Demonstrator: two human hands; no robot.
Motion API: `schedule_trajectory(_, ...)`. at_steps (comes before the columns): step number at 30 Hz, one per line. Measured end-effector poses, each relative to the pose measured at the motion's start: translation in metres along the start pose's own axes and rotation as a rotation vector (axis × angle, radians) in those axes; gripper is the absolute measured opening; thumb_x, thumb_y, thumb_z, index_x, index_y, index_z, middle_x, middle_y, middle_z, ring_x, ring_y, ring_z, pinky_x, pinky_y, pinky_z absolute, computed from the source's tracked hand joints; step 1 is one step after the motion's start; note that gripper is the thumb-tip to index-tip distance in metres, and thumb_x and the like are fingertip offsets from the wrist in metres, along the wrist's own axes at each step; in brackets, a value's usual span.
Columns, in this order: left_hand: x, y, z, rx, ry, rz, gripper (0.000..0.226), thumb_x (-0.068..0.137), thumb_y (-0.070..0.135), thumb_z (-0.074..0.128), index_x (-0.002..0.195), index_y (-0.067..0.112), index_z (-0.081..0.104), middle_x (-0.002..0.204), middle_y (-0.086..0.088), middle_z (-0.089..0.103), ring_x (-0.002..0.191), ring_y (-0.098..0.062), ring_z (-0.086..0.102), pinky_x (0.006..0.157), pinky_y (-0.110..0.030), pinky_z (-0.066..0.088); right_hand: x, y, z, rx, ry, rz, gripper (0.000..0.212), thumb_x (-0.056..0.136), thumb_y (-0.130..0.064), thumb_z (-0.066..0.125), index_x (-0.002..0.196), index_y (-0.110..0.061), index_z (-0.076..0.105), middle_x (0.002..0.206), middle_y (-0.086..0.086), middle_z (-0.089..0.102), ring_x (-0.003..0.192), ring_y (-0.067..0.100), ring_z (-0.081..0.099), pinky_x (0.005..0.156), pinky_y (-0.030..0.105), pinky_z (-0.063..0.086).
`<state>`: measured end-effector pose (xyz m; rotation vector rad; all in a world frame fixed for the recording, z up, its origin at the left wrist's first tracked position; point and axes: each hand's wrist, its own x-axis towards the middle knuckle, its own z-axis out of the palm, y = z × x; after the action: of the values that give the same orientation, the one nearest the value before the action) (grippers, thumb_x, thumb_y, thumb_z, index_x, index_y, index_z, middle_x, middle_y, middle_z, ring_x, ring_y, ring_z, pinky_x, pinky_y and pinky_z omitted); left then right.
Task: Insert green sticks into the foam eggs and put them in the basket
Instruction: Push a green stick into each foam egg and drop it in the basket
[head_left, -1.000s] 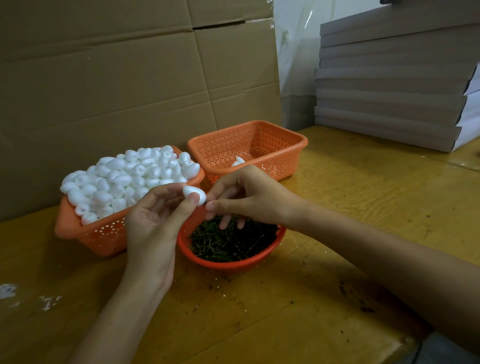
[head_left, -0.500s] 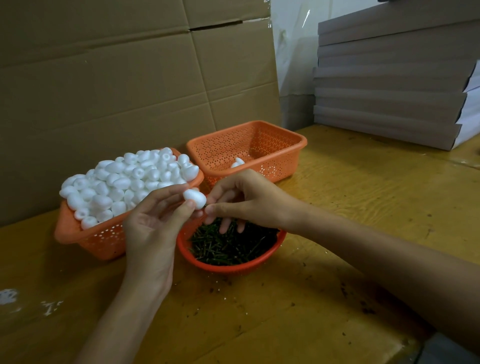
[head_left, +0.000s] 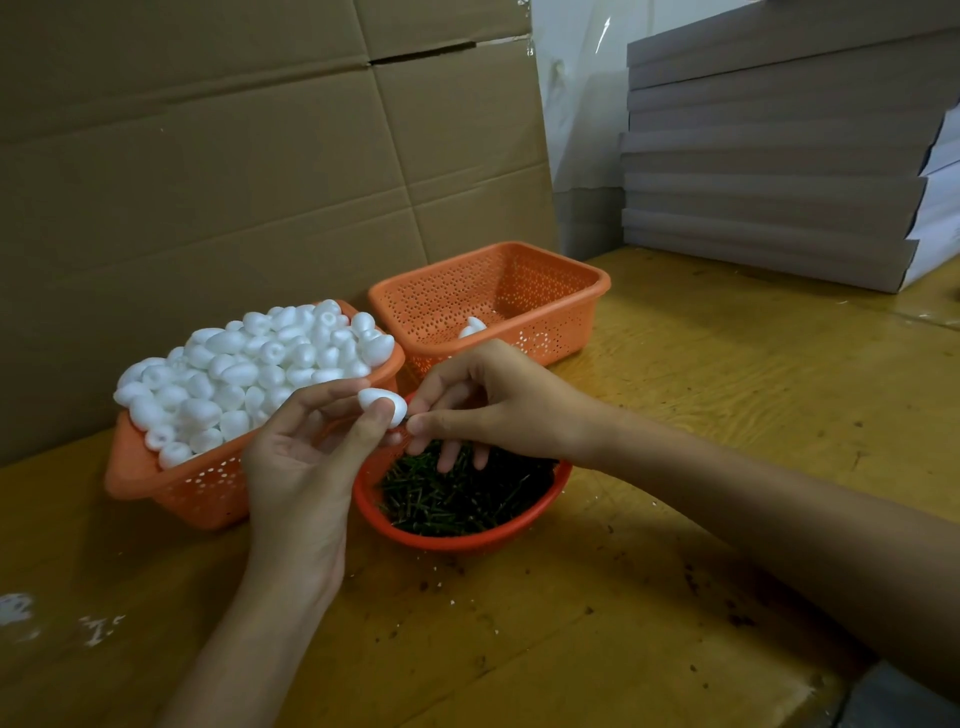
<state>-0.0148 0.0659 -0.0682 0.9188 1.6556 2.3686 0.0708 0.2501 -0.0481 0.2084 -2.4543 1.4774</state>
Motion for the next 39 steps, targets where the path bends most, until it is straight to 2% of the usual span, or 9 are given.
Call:
schedule_trajectory(19,0.001,-0.003,-0.001,-0.037,0.001,-0.008,0.023,0.071,0.022,0.086,0.092,0.024,0.076,0.104,-0.01,0.08,0.1,-0.026,0.079,0.082,-0.027,0.064,-0.001,-0.001,0.001,0.029,0.025,-0.003,0.017,0.102,-0.012,0.066,0.109,0.002,0.07,0.096,0.01,0.08,0.079,0.03,0.078,0.056,0.029,0.06)
schedule_trajectory(29,0.001,-0.007,-0.002,0.034,-0.006,0.034,0.032,0.072,0.029,0.087,0.099,0.019,0.074,0.104,-0.01,0.08,0.098,-0.024,0.08,0.084,-0.03,0.065,-0.001,0.0,0.0,0.03,0.04,-0.004,0.018,0.102,-0.013,0.068,0.108,0.002,0.072,0.093,0.013,0.079,0.079,0.031,0.077,0.056,0.029,0.059)
schedule_trajectory(32,0.002,-0.008,-0.002,0.042,-0.025,0.054,0.027,0.074,0.024,0.087,0.098,0.02,0.075,0.102,-0.006,0.081,0.1,-0.022,0.079,0.081,-0.028,0.064,0.0,0.001,0.0,-0.013,0.063,-0.016,0.016,0.1,-0.015,0.071,0.105,0.0,0.074,0.087,0.016,0.076,0.072,0.03,0.075,0.056,0.03,0.059)
schedule_trajectory(34,0.002,-0.009,-0.002,0.053,-0.038,0.069,0.025,0.074,0.024,0.087,0.098,0.022,0.077,0.101,-0.005,0.081,0.098,-0.021,0.08,0.08,-0.026,0.064,0.0,0.002,0.0,-0.025,0.059,-0.017,0.016,0.098,-0.015,0.072,0.104,0.0,0.074,0.09,0.018,0.075,0.071,0.029,0.074,0.056,0.03,0.059)
schedule_trajectory(39,0.003,-0.011,-0.002,0.094,-0.061,0.094,0.022,0.078,0.018,0.086,0.096,0.029,0.081,0.103,-0.005,0.082,0.097,-0.02,0.08,0.08,-0.025,0.063,0.001,0.005,0.001,-0.037,0.037,-0.001,0.015,0.096,-0.014,0.075,0.102,0.0,0.074,0.088,0.011,0.077,0.072,0.022,0.075,0.057,0.027,0.06)
